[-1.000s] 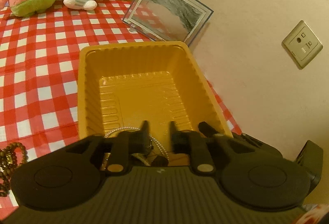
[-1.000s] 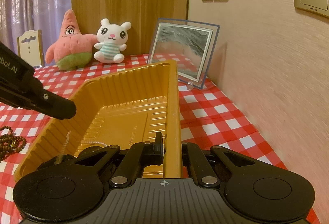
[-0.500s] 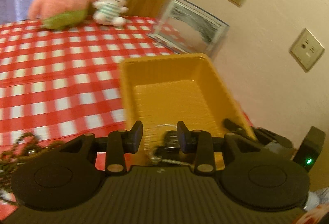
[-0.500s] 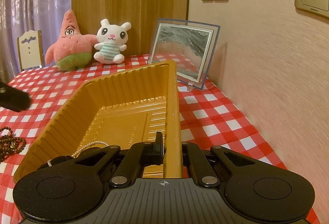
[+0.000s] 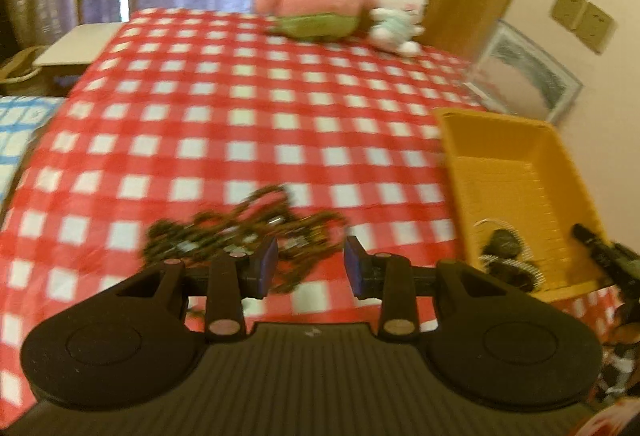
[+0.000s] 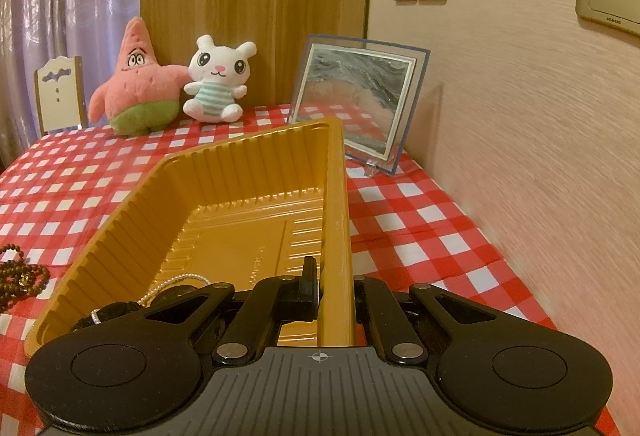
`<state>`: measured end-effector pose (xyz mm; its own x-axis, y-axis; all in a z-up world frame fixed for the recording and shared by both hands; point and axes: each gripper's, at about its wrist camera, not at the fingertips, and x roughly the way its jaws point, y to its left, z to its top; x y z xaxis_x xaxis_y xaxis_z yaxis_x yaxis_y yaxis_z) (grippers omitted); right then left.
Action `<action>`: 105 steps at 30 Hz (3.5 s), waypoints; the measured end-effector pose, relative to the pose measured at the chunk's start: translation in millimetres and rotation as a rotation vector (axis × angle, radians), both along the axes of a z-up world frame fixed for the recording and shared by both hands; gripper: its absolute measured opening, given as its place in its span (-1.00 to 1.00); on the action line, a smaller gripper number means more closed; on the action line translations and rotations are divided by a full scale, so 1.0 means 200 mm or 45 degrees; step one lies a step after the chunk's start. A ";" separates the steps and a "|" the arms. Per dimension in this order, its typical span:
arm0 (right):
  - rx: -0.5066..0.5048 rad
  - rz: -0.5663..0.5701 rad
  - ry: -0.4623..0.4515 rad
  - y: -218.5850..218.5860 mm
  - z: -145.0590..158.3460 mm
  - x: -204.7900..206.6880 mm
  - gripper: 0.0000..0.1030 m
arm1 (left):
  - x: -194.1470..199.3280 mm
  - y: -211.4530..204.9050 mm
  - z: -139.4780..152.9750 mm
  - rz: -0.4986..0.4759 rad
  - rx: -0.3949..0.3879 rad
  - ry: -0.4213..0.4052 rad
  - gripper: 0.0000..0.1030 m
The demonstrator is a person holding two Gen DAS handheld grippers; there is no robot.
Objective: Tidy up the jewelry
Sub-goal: 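Grasp a brown bead strand from the pile with the left tool, then lift the brown bead strand into the tray and open the left tool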
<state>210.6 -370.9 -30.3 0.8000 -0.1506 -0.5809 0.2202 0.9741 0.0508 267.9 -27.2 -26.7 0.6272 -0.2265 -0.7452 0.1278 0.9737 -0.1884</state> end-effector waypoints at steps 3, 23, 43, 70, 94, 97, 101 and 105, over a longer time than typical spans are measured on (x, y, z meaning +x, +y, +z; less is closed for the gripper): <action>-0.005 0.002 0.001 0.00 0.00 0.00 -0.93 | -0.06 0.07 -0.03 0.033 0.039 0.006 -0.38; -0.016 0.006 0.014 0.00 -0.01 0.00 -0.93 | -0.16 0.17 -0.13 0.087 0.101 0.008 -0.40; -0.019 0.006 0.021 -0.01 -0.01 0.00 -0.93 | 0.15 0.04 -0.18 -0.065 0.208 -0.063 -0.70; -0.021 0.001 0.026 -0.03 -0.01 0.01 -0.93 | 0.35 0.07 -0.24 -0.150 0.162 0.020 -0.87; -0.001 -0.003 0.004 -0.01 -0.01 0.01 -0.93 | 0.06 -0.01 0.54 -0.274 -0.202 -0.302 -0.89; 0.003 -0.003 0.002 -0.01 -0.01 0.01 -0.93 | 0.06 -0.06 0.58 -0.306 -0.237 -0.316 -0.89; 0.003 -0.004 0.000 -0.01 -0.01 0.01 -0.93 | 0.06 -0.15 0.64 -0.365 -0.256 -0.345 -0.89; 0.005 -0.004 0.000 -0.01 -0.01 0.01 -0.93 | 0.05 -0.26 0.72 -0.448 -0.299 -0.384 -0.89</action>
<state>212.8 -372.3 -32.6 0.7994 -0.1510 -0.5815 0.2236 0.9731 0.0547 277.0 -79.8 116.4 0.6622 -0.6017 -0.4466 0.5225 0.7980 -0.3005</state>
